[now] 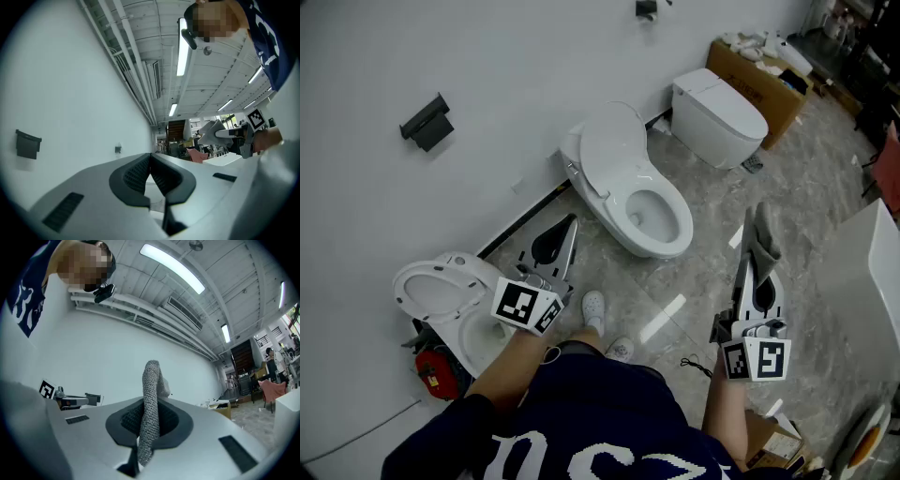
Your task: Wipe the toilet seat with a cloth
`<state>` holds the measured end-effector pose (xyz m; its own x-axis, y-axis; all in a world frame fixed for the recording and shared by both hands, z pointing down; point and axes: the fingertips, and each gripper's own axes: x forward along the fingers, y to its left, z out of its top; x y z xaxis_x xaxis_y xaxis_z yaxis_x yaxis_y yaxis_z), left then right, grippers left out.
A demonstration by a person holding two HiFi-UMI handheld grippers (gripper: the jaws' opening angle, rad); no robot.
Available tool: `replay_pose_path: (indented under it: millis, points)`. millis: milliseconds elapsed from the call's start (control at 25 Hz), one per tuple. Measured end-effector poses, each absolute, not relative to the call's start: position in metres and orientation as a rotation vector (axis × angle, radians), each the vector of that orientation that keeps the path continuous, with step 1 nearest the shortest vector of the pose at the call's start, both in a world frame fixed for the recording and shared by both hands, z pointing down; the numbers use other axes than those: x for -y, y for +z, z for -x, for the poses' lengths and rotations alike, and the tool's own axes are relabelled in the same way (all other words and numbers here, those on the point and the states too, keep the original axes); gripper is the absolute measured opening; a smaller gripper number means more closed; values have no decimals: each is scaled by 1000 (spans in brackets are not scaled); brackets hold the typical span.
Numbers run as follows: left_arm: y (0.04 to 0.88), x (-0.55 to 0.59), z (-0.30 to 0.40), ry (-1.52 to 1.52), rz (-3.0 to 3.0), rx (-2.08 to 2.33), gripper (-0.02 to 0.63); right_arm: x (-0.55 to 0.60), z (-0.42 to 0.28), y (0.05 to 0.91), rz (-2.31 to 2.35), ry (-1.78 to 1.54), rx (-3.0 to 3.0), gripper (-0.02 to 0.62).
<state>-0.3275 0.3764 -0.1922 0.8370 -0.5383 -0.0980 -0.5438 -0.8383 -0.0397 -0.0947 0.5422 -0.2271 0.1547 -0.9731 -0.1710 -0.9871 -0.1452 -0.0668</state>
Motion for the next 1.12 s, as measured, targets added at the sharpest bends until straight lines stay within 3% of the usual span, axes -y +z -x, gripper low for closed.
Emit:
replay_pose_path:
  millis: [600,1120]
  points:
    - [-195,-339,308,166,2972,-844,20,-510,82,-220,2226,72,-1920,28]
    - [-197,-165,286,207,2990,-814,20,-341,66,-227,2287,88,-1913,28]
